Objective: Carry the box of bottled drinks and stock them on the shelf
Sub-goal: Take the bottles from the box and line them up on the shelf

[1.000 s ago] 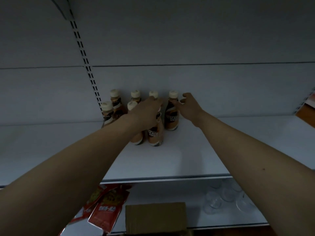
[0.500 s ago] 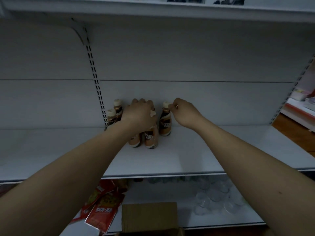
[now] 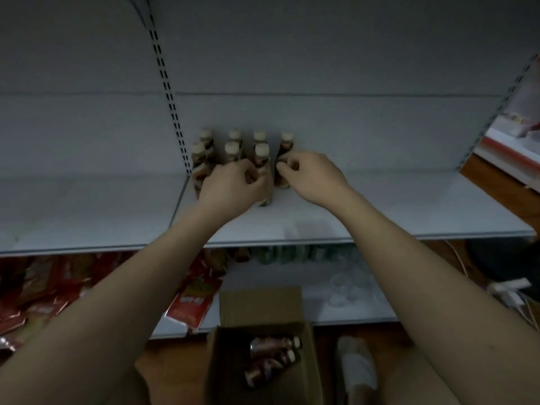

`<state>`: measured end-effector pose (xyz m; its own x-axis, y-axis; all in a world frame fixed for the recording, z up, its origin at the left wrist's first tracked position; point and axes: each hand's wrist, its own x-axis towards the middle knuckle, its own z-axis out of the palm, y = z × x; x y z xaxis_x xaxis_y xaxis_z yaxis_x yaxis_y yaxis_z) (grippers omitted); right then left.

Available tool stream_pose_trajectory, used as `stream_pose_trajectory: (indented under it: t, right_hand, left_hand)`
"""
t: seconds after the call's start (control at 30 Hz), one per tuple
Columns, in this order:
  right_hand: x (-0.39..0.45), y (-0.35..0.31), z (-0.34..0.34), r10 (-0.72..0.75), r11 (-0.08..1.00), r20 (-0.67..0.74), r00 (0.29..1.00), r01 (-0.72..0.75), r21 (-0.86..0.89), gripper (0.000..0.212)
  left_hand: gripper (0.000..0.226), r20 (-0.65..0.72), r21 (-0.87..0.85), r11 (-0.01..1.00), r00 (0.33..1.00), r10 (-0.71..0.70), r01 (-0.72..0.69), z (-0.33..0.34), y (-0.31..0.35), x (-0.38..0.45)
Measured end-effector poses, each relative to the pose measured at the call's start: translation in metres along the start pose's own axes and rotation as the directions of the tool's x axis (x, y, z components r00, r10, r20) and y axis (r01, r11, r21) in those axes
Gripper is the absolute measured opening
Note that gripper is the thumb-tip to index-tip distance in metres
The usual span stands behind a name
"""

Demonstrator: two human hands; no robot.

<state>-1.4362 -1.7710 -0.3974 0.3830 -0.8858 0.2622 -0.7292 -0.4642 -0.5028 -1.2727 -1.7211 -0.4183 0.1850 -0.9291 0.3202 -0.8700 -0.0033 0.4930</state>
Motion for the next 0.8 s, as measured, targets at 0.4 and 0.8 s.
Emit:
stream_pose_trajectory:
  t: [0.4, 0.8]
  right_hand:
    - [-0.107, 0.068, 0.145, 0.315, 0.92, 0.294, 0.903, -0.366, 0.138, 0.039]
    - [-0.19, 0.14, 0.283, 0.555, 0.698, 0.655, 0.513, -0.715, -0.031, 0.029]
  left_hand:
    - [0.014, 0.285, -0.076, 0.975, 0.941, -0.181, 0.21, 0.12, -0.067, -0.127]
    - [0.016, 0.654, 0.141, 0.94, 0.683, -0.324, 0.312, 0.249, -0.13, -0.216]
